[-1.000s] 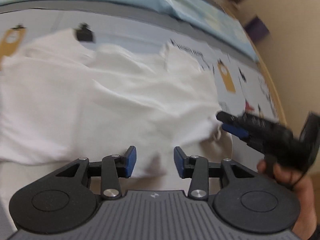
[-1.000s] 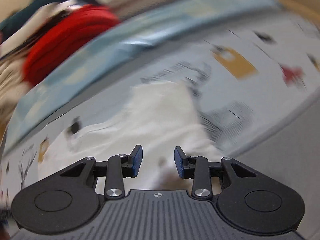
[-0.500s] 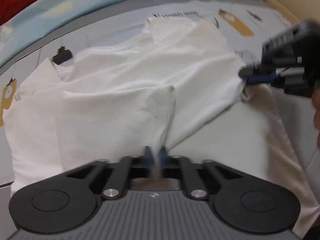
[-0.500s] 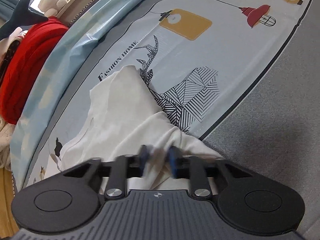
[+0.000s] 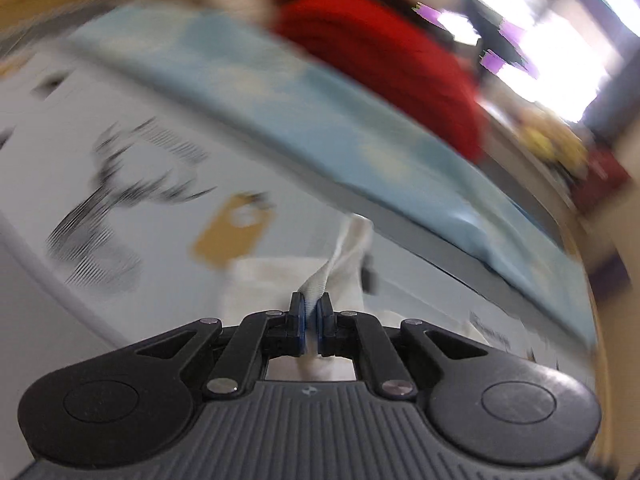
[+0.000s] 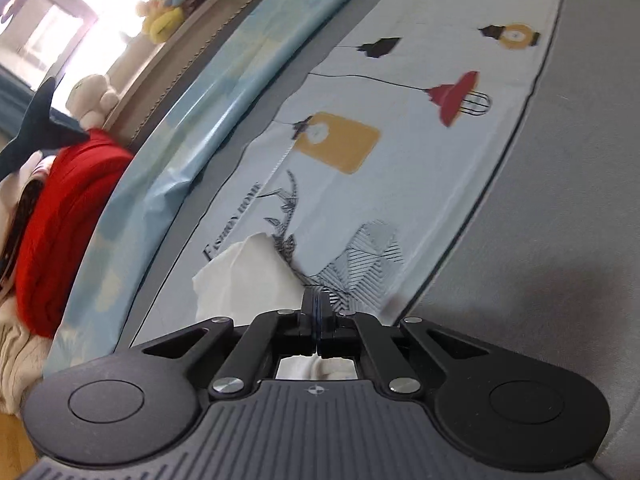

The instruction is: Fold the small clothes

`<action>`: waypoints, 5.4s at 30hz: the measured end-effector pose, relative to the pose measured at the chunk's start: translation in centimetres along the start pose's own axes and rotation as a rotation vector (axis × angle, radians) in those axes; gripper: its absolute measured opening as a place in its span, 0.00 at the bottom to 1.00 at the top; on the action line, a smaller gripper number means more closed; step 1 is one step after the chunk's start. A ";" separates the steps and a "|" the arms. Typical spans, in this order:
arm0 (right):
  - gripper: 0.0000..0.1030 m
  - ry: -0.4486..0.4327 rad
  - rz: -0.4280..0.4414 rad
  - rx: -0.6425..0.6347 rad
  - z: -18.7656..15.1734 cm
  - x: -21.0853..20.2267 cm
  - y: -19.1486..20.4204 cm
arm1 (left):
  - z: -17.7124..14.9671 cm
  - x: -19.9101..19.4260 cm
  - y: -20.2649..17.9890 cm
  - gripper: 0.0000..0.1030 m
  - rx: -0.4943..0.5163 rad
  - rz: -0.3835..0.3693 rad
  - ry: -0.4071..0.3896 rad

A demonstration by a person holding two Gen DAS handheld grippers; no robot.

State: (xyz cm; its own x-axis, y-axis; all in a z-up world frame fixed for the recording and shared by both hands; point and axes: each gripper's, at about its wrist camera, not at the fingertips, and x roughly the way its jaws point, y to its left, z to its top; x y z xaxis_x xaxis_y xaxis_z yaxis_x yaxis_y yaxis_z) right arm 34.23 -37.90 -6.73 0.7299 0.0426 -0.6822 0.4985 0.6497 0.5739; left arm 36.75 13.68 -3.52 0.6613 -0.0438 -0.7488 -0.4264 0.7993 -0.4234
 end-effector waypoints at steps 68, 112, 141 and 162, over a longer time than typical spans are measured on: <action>0.32 -0.069 -0.031 0.085 -1.4 1.2 -0.2 | -4.3 3.2 -0.1 0.10 0.094 0.187 0.092; 0.41 -0.113 -0.059 0.055 0.0 -6.9 1.7 | -3.0 -7.9 -0.7 0.52 0.253 -0.063 0.046; 0.47 0.003 -0.045 -0.495 -11.4 -25.3 -15.3 | -24.4 -20.1 16.7 0.27 0.401 0.005 0.123; 0.32 0.187 -0.230 -0.522 -14.3 -17.8 -16.7 | -25.8 -14.1 17.8 0.06 0.353 0.045 0.300</action>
State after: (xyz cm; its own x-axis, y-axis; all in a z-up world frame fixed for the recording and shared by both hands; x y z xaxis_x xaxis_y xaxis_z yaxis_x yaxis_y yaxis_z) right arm 6.26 -38.68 -10.62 0.5123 -0.0416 -0.8578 0.3038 0.9430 0.1357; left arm 3.94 13.04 -13.65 0.4166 -0.1344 -0.8991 -0.1803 0.9572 -0.2266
